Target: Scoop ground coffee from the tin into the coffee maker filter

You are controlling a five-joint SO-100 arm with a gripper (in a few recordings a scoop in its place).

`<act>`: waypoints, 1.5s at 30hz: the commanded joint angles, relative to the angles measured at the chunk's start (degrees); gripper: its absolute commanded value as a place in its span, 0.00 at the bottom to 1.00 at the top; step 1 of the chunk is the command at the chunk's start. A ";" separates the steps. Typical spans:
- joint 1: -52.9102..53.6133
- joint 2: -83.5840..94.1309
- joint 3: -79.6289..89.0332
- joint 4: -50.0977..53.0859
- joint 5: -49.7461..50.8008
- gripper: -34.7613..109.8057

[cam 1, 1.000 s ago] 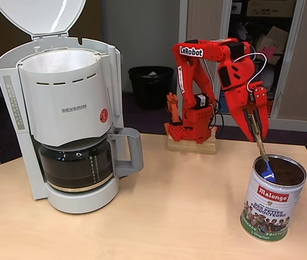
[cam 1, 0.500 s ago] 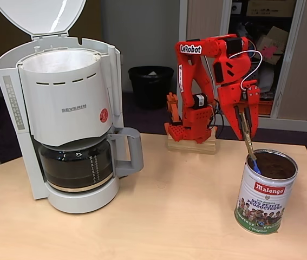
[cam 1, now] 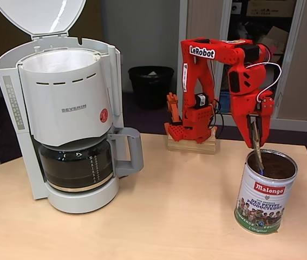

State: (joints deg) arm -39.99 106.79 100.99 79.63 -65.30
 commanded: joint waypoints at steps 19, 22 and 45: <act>-8.70 -7.29 -10.28 5.01 7.91 0.24; -9.49 -7.91 -12.83 7.21 9.32 0.24; -8.35 -3.43 -17.93 4.66 38.32 0.24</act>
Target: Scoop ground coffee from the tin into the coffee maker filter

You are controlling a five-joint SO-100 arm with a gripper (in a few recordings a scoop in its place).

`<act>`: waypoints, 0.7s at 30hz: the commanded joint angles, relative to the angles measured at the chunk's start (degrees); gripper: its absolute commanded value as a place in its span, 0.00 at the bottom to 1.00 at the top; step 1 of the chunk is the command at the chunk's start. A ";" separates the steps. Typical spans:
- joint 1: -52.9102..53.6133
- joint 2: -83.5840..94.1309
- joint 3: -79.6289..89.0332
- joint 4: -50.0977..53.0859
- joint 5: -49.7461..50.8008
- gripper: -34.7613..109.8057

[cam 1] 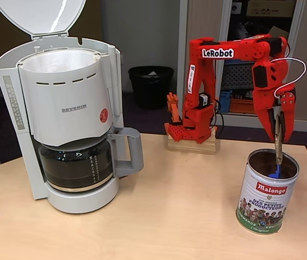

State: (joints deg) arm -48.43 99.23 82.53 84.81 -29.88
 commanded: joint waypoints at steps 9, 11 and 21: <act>1.85 13.80 11.25 -2.99 11.69 0.24; 1.05 16.26 13.27 -3.52 13.54 0.24; -4.48 29.09 24.96 -12.83 29.44 0.24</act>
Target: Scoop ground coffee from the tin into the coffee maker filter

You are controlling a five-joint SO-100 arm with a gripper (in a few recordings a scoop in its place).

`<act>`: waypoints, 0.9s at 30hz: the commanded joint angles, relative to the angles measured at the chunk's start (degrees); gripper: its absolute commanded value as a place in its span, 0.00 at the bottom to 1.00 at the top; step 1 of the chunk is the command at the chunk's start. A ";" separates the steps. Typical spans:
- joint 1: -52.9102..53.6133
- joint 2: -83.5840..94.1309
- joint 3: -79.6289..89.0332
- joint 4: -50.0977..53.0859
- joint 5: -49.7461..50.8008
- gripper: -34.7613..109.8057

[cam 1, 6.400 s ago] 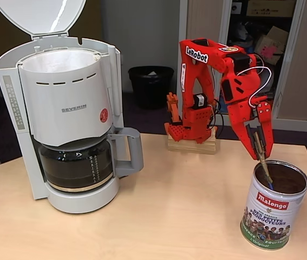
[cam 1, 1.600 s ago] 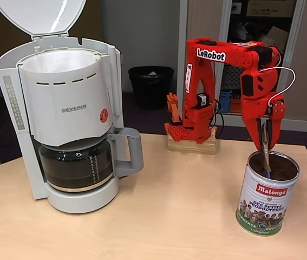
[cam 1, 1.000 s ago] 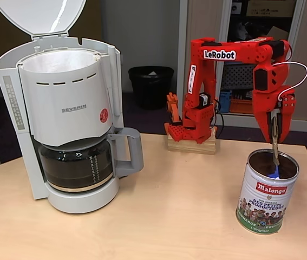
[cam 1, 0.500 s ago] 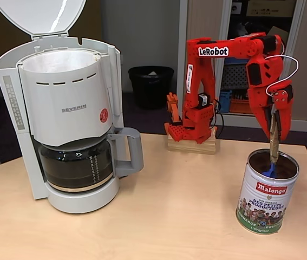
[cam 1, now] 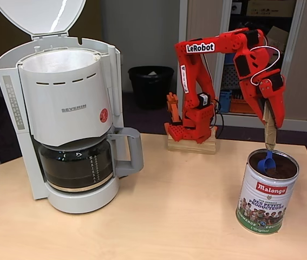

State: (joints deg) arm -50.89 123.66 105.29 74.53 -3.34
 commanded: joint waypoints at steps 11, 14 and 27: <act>-3.25 9.93 8.26 -8.53 7.47 0.24; -2.81 10.81 8.96 -9.40 4.75 0.24; -0.44 22.68 9.58 -21.18 1.41 0.24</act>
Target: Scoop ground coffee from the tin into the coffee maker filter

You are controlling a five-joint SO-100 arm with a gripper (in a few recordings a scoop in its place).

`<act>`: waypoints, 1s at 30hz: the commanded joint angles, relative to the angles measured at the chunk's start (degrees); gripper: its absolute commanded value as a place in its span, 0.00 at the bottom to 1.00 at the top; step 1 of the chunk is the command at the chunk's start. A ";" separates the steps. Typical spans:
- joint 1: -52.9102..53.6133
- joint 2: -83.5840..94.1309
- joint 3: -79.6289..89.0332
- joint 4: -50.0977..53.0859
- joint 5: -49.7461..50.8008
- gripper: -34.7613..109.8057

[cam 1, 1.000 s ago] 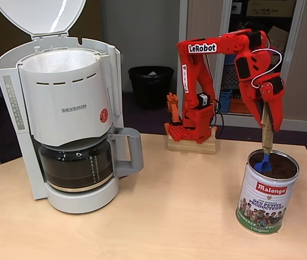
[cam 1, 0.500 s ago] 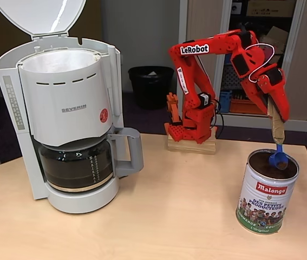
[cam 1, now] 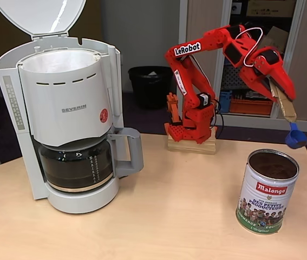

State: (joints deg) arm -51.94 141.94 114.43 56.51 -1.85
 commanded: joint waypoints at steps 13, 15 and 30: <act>21.53 1.41 -13.36 -8.88 -1.32 0.24; 25.22 -1.32 -17.23 -8.70 -2.11 0.24; 49.92 -12.92 -40.96 3.34 -6.94 0.24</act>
State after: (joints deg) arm -4.92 128.41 76.20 57.92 -6.50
